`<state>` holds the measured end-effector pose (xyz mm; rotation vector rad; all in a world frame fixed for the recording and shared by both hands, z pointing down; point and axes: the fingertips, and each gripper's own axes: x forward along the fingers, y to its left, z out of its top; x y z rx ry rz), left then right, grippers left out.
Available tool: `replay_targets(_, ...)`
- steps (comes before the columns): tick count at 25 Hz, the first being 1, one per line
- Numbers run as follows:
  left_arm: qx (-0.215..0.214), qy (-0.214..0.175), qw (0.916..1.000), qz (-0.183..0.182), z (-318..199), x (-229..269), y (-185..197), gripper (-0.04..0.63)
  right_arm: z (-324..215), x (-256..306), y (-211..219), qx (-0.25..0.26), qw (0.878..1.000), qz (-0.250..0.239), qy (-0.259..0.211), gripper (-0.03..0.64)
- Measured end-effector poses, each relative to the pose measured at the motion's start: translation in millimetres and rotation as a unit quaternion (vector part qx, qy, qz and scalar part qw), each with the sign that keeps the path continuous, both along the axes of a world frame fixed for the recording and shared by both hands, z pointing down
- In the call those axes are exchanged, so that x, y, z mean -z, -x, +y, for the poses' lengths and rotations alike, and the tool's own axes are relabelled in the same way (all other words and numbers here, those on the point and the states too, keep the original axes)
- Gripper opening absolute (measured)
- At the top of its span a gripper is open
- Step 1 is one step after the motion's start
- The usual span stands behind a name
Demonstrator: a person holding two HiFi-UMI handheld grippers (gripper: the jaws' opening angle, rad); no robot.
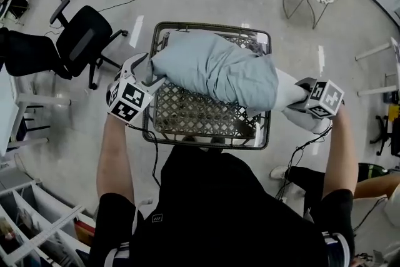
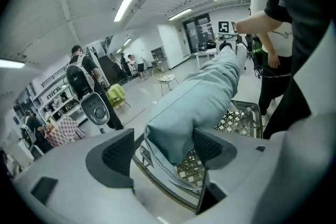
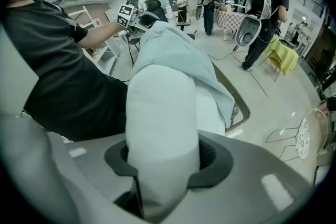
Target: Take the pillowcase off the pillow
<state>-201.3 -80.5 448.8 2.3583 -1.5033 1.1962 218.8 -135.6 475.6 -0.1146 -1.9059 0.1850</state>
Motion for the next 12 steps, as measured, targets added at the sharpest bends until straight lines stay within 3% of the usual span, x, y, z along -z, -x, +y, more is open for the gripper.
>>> replay_targets(3,0.001,0.015,0.9996,0.024,1.3,-6.0,14.7,0.337,4.0,10.9,20.7,0.01,1.0,-0.016,0.007,0.216)
replay_targets(6,0.011,0.007,0.9994,0.033,1.5,-7.3,38.1,0.235,10.6,28.7,53.0,0.01,0.999,-0.041,0.019,0.207)
replay_targets(12,0.012,-0.01,0.9995,0.026,2.9,5.2,99.3,0.192,36.3,64.8,118.9,0.024,0.998,-0.049,0.031,0.185)
